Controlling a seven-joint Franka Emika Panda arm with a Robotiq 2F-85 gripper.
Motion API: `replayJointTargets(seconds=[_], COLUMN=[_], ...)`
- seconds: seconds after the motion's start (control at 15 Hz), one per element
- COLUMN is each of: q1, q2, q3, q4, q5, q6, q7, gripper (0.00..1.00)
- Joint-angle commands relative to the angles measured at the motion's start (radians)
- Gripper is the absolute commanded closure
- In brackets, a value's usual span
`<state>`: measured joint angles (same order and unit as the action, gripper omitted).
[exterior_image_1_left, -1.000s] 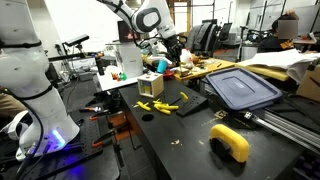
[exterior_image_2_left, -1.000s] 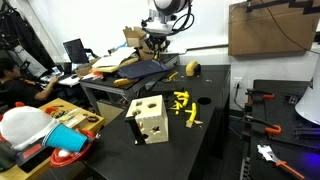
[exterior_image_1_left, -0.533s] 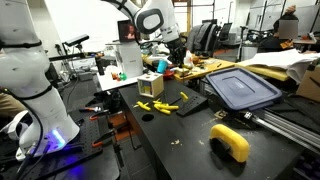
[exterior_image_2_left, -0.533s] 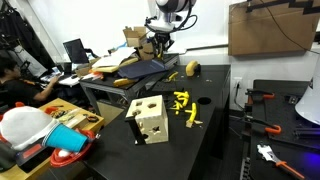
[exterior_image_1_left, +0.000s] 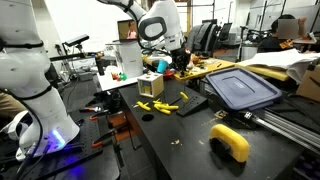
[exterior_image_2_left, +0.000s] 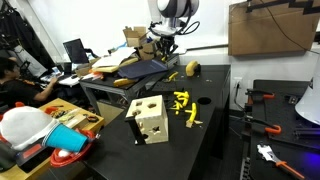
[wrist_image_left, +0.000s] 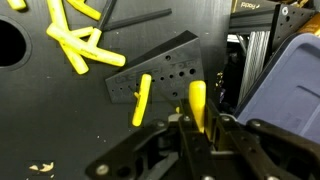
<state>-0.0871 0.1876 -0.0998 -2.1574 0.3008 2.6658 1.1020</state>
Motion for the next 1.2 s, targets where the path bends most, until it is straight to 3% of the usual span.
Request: replayJointTargets(seconds=[0.0,0.73,1.13], q1=[-0.004,-0.012,-0.003], q2=[0.029,0.007,0.005], q3=[0.004,0.014,-0.001], q4=[0.019,0.009,0.011], q5=[0.054,0.135,0.109], q6=[0.012,-0.048,-0.076], q7=[-0.027,-0.098,-0.075], gripper=[0.96,0.96,0.96])
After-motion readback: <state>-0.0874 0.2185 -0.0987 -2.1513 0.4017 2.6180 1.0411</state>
